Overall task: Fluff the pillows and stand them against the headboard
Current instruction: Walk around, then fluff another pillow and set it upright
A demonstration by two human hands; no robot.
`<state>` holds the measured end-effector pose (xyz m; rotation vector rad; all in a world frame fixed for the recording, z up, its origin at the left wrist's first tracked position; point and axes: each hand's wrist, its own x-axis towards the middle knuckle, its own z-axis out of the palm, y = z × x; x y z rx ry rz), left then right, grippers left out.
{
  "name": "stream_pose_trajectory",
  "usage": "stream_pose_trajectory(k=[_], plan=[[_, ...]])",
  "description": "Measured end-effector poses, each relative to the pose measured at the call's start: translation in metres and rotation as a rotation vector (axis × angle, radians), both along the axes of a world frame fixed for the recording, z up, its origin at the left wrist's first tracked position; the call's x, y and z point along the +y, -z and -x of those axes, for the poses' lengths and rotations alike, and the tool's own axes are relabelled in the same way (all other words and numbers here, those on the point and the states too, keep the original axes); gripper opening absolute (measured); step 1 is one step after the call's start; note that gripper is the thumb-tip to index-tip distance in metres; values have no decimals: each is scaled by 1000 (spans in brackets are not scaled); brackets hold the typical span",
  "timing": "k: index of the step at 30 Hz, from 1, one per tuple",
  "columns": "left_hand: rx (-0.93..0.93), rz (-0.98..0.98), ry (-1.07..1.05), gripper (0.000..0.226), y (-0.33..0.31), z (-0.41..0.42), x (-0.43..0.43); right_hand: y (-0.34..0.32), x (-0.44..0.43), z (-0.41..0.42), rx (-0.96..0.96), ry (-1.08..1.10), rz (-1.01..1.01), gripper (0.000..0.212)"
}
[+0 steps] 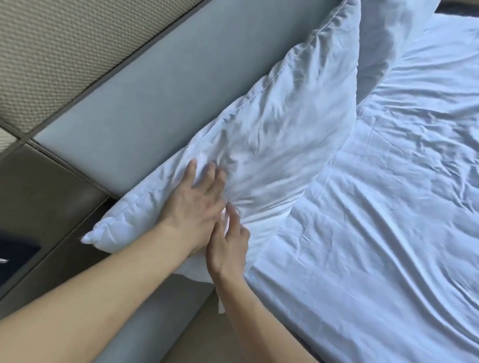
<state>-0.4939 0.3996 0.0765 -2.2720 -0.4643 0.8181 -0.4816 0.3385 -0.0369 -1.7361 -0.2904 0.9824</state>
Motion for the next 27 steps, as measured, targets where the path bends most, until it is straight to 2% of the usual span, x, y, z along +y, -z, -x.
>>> stream_pose_trajectory(k=[3,7,12,17,22,27], plan=[[39,-53,104,53,10,-47,-21,11,-11,-44,-31,156,26,41],[-46,6,217,47,28,-124,-28,26,-13,-126,-25,288,12,11],[-69,3,286,64,51,-211,-8,47,-7,-213,9,311,-7,36],[-27,-21,308,74,62,-292,30,53,16,-298,76,290,-17,51],[-4,-35,326,74,70,-342,68,66,68,-360,51,275,-80,60],[-76,-64,259,71,55,-356,145,71,118,-384,43,232,17,61]])
